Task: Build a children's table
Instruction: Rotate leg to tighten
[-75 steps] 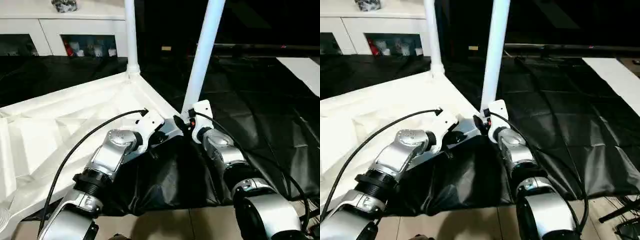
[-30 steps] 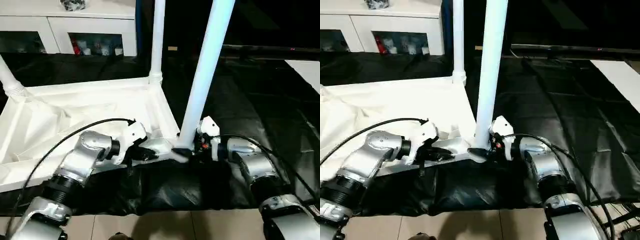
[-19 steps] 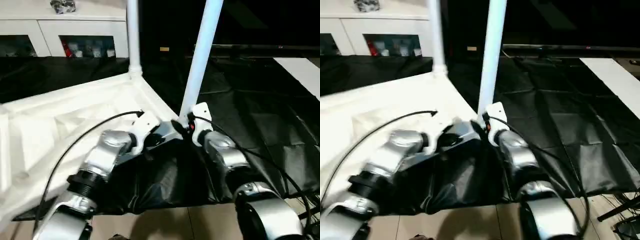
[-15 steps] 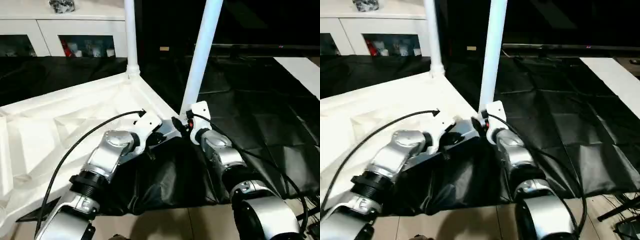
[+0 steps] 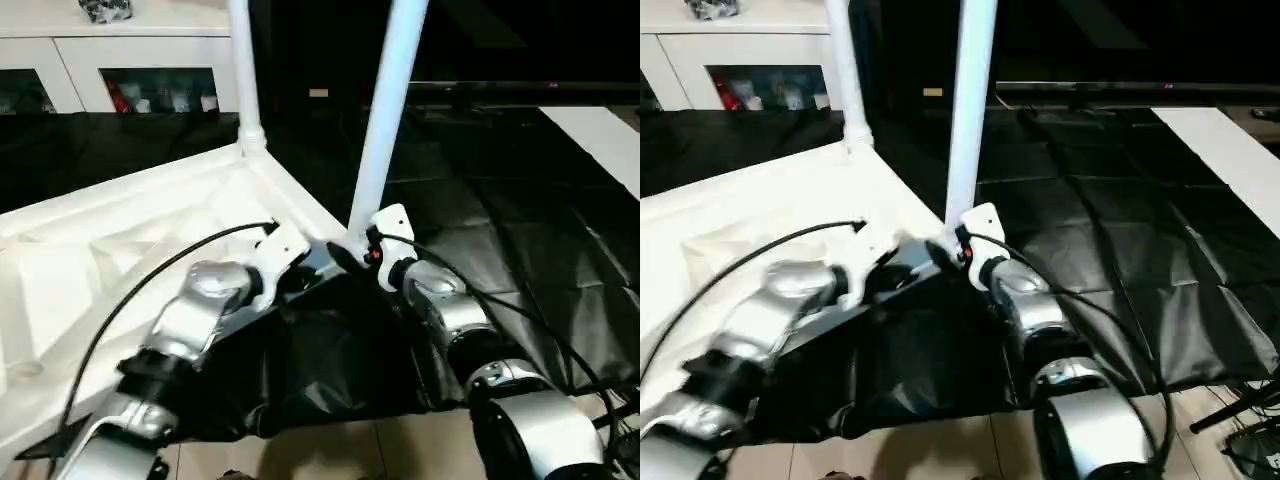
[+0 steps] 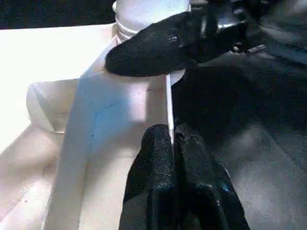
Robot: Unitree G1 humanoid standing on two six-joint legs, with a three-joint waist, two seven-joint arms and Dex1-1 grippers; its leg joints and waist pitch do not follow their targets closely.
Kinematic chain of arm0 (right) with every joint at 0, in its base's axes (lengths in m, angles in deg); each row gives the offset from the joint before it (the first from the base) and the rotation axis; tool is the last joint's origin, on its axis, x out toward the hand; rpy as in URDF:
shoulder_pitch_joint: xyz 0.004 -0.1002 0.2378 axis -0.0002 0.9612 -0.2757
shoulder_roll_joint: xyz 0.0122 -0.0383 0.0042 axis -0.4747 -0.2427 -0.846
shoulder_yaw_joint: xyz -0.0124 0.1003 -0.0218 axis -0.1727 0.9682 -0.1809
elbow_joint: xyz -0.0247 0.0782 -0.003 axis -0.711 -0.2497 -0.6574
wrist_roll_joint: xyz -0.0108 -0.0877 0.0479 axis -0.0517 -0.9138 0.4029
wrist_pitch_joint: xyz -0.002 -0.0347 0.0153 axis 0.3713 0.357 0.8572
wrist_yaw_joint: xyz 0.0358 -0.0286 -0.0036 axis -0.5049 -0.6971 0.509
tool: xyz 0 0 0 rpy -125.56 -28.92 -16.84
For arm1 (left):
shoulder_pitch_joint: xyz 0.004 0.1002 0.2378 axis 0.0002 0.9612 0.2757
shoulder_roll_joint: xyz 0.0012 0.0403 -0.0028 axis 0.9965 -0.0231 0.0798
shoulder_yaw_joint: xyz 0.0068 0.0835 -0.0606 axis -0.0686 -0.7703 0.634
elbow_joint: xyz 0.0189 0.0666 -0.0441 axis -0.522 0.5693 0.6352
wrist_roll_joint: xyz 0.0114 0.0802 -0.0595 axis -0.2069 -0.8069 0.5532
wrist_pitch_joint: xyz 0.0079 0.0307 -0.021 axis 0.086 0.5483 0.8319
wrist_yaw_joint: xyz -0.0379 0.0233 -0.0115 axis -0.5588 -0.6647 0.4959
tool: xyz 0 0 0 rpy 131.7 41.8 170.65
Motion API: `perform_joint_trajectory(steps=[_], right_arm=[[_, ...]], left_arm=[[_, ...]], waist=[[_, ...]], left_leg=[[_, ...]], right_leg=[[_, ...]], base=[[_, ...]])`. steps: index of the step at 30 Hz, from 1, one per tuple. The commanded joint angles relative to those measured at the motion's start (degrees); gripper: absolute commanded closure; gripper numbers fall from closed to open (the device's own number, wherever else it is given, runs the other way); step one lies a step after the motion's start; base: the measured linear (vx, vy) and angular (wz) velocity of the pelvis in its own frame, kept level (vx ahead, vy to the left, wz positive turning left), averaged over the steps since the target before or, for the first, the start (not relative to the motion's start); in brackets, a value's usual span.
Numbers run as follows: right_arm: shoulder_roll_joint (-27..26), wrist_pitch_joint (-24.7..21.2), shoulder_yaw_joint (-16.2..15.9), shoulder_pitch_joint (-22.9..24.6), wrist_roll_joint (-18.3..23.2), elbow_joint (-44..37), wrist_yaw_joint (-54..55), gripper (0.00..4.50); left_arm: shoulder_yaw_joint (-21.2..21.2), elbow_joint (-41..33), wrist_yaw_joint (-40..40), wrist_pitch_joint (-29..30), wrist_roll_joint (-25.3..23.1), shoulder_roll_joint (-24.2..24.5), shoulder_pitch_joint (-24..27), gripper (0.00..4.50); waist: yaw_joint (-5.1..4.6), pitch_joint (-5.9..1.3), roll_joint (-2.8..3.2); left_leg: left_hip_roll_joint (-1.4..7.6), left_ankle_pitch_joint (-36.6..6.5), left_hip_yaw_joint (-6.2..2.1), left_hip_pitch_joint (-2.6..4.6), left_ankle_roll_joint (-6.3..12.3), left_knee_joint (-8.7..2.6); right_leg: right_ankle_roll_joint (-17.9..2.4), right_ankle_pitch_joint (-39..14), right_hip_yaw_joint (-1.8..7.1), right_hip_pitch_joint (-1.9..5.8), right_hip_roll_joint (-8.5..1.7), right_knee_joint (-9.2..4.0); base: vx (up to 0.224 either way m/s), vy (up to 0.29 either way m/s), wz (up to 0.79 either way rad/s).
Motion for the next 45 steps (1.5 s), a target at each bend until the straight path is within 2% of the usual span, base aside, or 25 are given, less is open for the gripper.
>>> perform_joint_trajectory(steps=[1,2,4,6,8,10,14,15,17,18,24,25,28,29,32,33,34,35,37,40,41,42,45], right_arm=[[0.08,0.53,-3.66,1.49,-1.87,-1.67,-6.55,0.56],[1.16,0.52,-4.60,3.03,-0.87,-4.25,-12.26,0.56],[1.75,0.15,-4.99,3.79,-0.01,-5.49,-15.28,0.56],[3.36,-1.75,-5.78,6.01,2.42,-8.83,-22.77,0.56],[3.88,-2.41,-6.02,6.62,3.09,-9.59,-25.39,0.56],[4.64,-3.03,-6.69,7.59,3.96,-10.87,-28.69,0.72],[5.14,-4.14,-7.26,8.50,4.42,-12.49,-30.90,0.84],[5.27,-4.69,-7.74,9.03,4.35,-13.27,-31.86,1.03],[5.43,-5.03,-8.14,9.53,4.21,-14.06,-32.49,1.07],[5.47,-5.26,-8.40,9.86,4.09,-14.59,-32.82,1.24],[4.84,-5.48,-8.72,10.42,3.60,-15.01,-33.13,1.69],[4.68,-5.56,-8.66,10.47,3.61,-15.16,-32.81,1.74],[4.42,-6.09,-8.39,10.62,3.97,-15.57,-31.97,1.82],[3.86,-6.43,-7.85,10.35,3.77,-15.01,-29.80,1.83],[1.70,-6.10,-5.90,8.96,2.08,-11.42,-20.03,1.84],[0.54,-7.12,-4.81,7.92,1.17,-9.25,-13.97,1.84],[0.40,-7.27,-4.68,7.77,1.10,-8.99,-13.28,1.86],[-1.16,-8.17,-3.42,6.42,0.64,-6.73,-6.86,1.86],[-2.21,-8.48,-2.60,5.61,0.65,-5.46,-3.29,1.86],[-5.46,-9.86,-0.05,2.83,1.17,-1.79,7.59,1.86],[-6.52,-10.11,0.82,1.82,1.60,-0.59,10.75,1.86],[-7.45,-10.16,1.54,0.94,2.07,0.38,13.09,1.86],[-9.84,-9.14,2.74,-1.56,2.00,2.95,17.69,1.86]], left_arm=[[-1.52,-2.95,3.99,-3.10,2.54,-0.57,-0.82,4.50],[-1.39,-2.50,5.18,-3.31,2.71,0.30,-0.92,4.50],[-1.39,-2.22,5.72,-3.56,2.73,0.72,-1.07,4.50],[-0.79,-1.27,7.29,-3.57,3.52,1.24,-1.61,4.50],[-0.82,-0.90,7.93,-3.75,3.49,1.58,-1.78,4.50],[-1.11,-0.81,9.08,-3.85,3.88,2.22,-1.87,4.50],[-1.11,-1.04,10.05,-3.76,4.33,2.71,-1.81,4.50],[-1.08,-1.28,10.52,-3.83,4.43,3.05,-1.68,4.50],[-0.97,-1.30,10.85,-3.91,4.39,3.20,-1.66,4.50],[-0.87,-1.35,11.10,-3.93,4.37,3.32,-1.62,4.50],[-0.72,-1.71,11.20,-3.63,4.47,3.57,-1.46,4.50],[-0.63,-2.13,11.24,-3.53,4.51,3.68,-1.21,4.50],[-0.43,-2.49,10.95,-3.32,4.51,3.67,-0.97,4.50],[-0.06,-2.54,9.62,-3.10,4.22,3.31,-0.91,4.50],[0.93,-2.76,4.91,-2.33,3.38,1.31,-1.05,4.50],[1.19,-2.41,1.91,-1.63,2.51,-0.02,-1.59,4.50],[1.19,-2.32,1.61,-1.63,2.42,-0.18,-1.68,4.50],[1.46,-1.35,-1.93,-1.25,1.52,-1.99,-2.71,4.50],[1.83,-0.64,-4.37,-0.41,1.13,-3.33,-3.48,4.50],[2.29,1.50,-10.49,1.17,0.01,-7.17,-5.64,4.50],[2.05,2.31,-12.22,1.36,-0.56,-8.25,-6.24,4.50],[1.85,3.01,-13.87,1.52,-1.15,-9.17,-6.72,4.50],[1.54,3.59,-16.79,2.09,-1.98,-11.51,-7.32,4.50]], waist=[[0.23,-4.13,0.60],[0.35,-4.03,0.56],[0.57,-4.04,0.50],[1.11,-3.97,0.62],[1.34,-3.96,0.75],[1.50,-4.00,0.56],[1.61,-4.06,0.39],[1.71,-4.02,0.24],[1.85,-4.07,0.30],[1.99,-4.07,0.18],[2.22,-4.03,0.24],[2.30,-4.06,0.43],[2.43,-4.09,0.32],[2.45,-4.13,0.16],[2.30,-3.99,0.24],[1.85,-3.86,-0.44],[1.74,-3.79,-0.25],[1.44,-3.68,-0.12],[1.01,-3.70,-0.11],[0.70,-3.84,-0.09],[0.72,-3.92,-0.50],[0.77,-3.95,-0.31],[0.98,-4.18,-0.35]], left_leg=[[2.56,-15.03,-1.33,1.41,1.27,-3.87],[2.60,-15.59,-1.28,1.50,1.44,-3.91],[2.65,-15.55,-1.32,1.39,1.59,-3.96],[2.70,-16.52,-1.26,1.71,1.42,-3.96],[2.77,-16.54,-1.30,1.68,1.10,-4.03],[2.75,-16.61,-1.35,1.60,0.88,-4.04],[2.77,-16.18,-1.38,1.60,0.85,-4.01],[2.74,-15.99,-1.37,1.61,0.98,-3.99],[2.75,-15.35,-1.40,1.60,1.02,-3.99],[2.74,-14.84,-1.35,1.59,1.15,-3.94],[2.73,-15.55,-1.41,1.71,0.76,-4.02],[2.72,-15.40,-1.44,1.67,0.71,-4.00],[2.73,-15.12,-1.40,1.68,0.66,-4.04],[2.73,-14.96,-1.36,1.68,0.73,-3.99],[2.69,-15.32,-1.40,1.65,0.46,-4.08],[2.63,-16.47,-1.49,1.75,-0.44,-4.17],[2.59,-16.88,-1.57,1.83,-0.70,-4.17],[2.56,-17.81,-1.73,1.85,-1.03,-4.20],[2.58,-18.54,-1.78,2.05,-1.53,-4.20],[2.51,-18.28,-1.76,2.04,-1.81,-4.20],[2.39,-18.13,-1.68,2.01,-1.58,-4.10],[2.35,-17.57,-1.66,1.90,-1.41,-4.05],[2.35,-15.83,-1.50,1.71,-0.83,-3.92]], right_leg=[[-13.08,-11.98,2.49,2.48,-4.49,-4.17],[-12.86,-12.26,2.53,2.43,-4.34,-4.29],[-12.84,-12.47,2.54,2.53,-4.45,-4.23],[-12.39,-14.09,2.54,2.45,-4.34,-4.47],[-12.58,-14.45,2.51,2.32,-4.37,-4.38],[-12.52,-15.02,2.49,2.41,-4.54,-4.45],[-12.48,-15.31,2.48,2.37,-4.59,-4.39],[-12.33,-15.83,2.49,2.40,-4.65,-4.49],[-12.10,-15.79,2.50,2.41,-4.69,-4.43],[-12.07,-15.40,2.52,2.37,-4.67,-4.39],[-11.81,-16.72,2.47,2.26,-4.74,-4.50],[-11.82,-16.51,2.49,2.29,-4.75,-4.46],[-11.97,-15.34,2.45,2.32,-4.65,-4.35],[-11.98,-15.11,2.46,2.33,-4.65,-4.33],[-11.90,-16.00,2.49,2.23,-4.74,-4.43],[-11.30,-19.22,2.45,2.11,-4.82,-4.68],[-11.08,-20.57,2.48,2.00,-4.90,-4.70],[-10.35,-23.18,2.45,1.96,-5.02,-5.08],[-9.62,-24.50,2.44,1.69,-4.90,-5.26],[-9.36,-23.22,2.49,1.58,-4.76,-5.20],[-9.28,-22.59,2.47,1.64,-4.78,-5.24],[-9.25,-21.68,2.56,1.67,-4.83,-5.12],[-9.33,-18.11,2.56,1.83,-4.74,-4.81]], base=[[0.000,0.000,0.00],[0.000,0.000,0.00],[0.000,0.000,0.00],[0.000,0.000,0.00],[0.000,0.000,0.00],[0.000,0.000,0.00],[0.000,0.000,0.00],[0.000,0.000,0.00],[0.000,0.000,0.00],[0.000,0.000,0.00],[0.000,0.000,0.00],[0.000,0.000,0.00],[0.000,0.000,0.00],[0.000,0.000,0.00],[0.000,0.000,0.00],[0.000,0.000,0.00],[0.000,0.000,0.00],[0.000,0.000,0.00],[0.000,0.000,0.00],[0.000,0.000,0.00],[0.000,0.000,0.00],[0.000,0.000,0.00],[0.000,0.000,0.00]])
